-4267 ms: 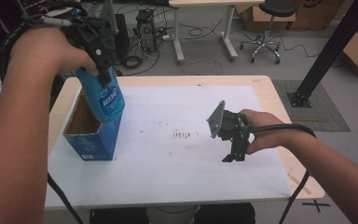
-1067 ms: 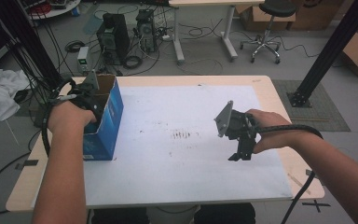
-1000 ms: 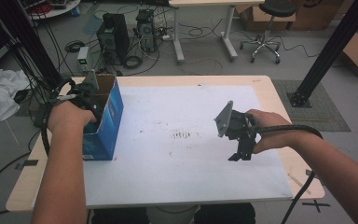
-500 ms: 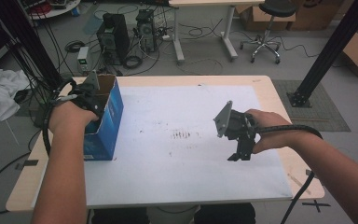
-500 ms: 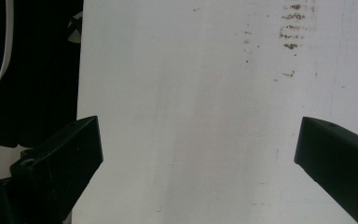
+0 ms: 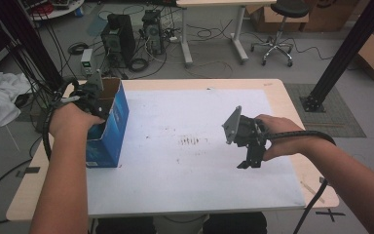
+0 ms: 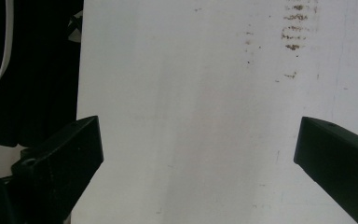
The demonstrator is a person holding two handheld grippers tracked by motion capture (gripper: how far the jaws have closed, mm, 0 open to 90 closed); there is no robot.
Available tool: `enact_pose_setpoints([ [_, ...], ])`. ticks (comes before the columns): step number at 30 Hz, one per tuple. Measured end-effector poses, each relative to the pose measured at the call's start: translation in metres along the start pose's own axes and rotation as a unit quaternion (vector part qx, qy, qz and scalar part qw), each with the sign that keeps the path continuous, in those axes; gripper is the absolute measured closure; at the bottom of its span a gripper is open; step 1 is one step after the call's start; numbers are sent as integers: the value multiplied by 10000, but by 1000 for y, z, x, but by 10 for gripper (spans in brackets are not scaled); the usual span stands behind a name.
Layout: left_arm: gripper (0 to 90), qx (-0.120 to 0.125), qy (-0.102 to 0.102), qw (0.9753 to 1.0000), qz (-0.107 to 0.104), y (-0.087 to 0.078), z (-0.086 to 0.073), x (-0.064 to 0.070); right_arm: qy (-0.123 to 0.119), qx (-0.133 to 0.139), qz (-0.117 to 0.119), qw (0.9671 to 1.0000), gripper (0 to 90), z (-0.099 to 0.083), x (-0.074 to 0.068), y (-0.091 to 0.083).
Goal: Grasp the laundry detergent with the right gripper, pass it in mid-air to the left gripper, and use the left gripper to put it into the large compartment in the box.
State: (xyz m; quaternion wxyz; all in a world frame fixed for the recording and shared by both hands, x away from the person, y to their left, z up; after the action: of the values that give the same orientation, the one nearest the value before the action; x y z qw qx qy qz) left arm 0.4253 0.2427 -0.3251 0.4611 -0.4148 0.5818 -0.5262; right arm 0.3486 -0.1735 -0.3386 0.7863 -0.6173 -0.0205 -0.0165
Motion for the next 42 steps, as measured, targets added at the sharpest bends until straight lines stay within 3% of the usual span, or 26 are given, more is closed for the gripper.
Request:
enact_pose_setpoints([
  [14,231,180,1,9998,80,-22,-4,-2,-29,0,-25,10000,11,1,0,-3],
  [23,206,315,117,9993,145,-41,-7,1,-25,-7,-22,10000,12,1,0,-4],
  [34,162,338,287,9987,264,-64,-11,2,-21,-14,-39,10000,10,1,0,-4],
  [38,145,363,398,9981,300,-71,-12,4,-4,-13,-27,10000,10,0,0,-4],
  [42,128,370,634,9967,348,-80,-13,9,-19,-9,-31,10000,10,1,0,-5],
])
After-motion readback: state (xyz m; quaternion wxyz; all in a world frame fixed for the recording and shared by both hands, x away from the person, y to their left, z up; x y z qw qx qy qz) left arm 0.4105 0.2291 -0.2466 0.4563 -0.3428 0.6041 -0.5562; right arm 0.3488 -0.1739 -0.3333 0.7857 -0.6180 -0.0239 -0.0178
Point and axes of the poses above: each handheld gripper's, and its own axes: y roughly forward along the jaws, z roughly out of its top, x roughly to its right, the point moved 5 cm from there along y, roughly forward along the jaws, and after that the axes turned 8 degrees about y, right-handed, at the moved point
